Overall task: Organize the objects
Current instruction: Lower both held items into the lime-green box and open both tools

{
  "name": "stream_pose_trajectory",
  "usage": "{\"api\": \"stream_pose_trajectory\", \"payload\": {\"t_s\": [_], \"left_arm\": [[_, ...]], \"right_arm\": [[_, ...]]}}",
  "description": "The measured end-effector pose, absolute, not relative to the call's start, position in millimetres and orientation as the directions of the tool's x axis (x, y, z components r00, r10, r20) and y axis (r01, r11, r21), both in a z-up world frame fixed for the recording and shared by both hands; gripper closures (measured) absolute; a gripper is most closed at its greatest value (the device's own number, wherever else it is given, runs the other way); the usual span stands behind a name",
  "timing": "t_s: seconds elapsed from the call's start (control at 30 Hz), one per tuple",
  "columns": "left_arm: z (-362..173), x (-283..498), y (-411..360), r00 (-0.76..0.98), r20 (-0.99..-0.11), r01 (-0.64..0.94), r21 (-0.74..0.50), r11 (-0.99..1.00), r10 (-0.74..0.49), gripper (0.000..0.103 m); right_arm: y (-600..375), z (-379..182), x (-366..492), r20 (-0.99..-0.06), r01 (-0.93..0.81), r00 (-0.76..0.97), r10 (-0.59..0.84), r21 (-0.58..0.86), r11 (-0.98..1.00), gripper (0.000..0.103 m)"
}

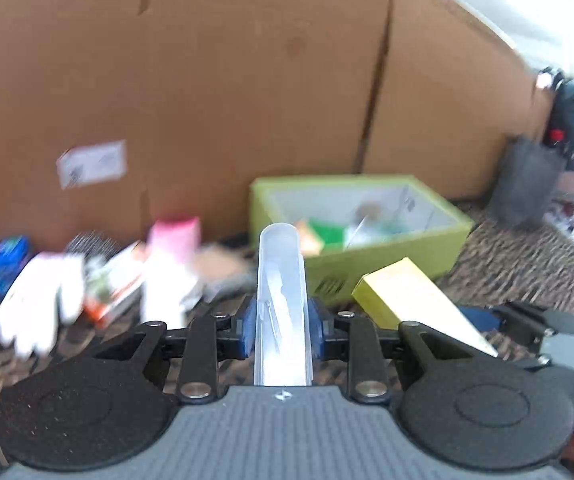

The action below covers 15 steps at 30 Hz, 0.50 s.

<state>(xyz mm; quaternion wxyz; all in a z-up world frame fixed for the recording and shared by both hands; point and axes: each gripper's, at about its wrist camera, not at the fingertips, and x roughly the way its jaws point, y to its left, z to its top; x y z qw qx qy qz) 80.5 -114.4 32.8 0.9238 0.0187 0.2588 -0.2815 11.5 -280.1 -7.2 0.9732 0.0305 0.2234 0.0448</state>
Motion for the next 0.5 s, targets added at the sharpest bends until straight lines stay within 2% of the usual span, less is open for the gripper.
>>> {"api": "stream_pose_trajectory", "payload": {"t_s": [0.1, 0.27, 0.5], "left_arm": [[48, 102, -144, 0.715, -0.469, 0.541, -0.099, 0.835, -0.519, 0.075], [60, 148, -192, 0.684, -0.493, 0.557, -0.125, 0.821, -0.538, 0.075], [52, 194, -242, 0.701, -0.505, 0.536, -0.091, 0.839, -0.503, 0.075]], "right_arm": [[-303, 7, 20, -0.395, -0.024, 0.917, 0.045, 0.056, 0.998, 0.038], [-347, 27, 52, -0.354, 0.071, 0.934, -0.056, 0.03, 0.997, 0.037], [-397, 36, 118, -0.352, 0.168, 0.922, -0.159, -0.006, 0.986, 0.037]]}}
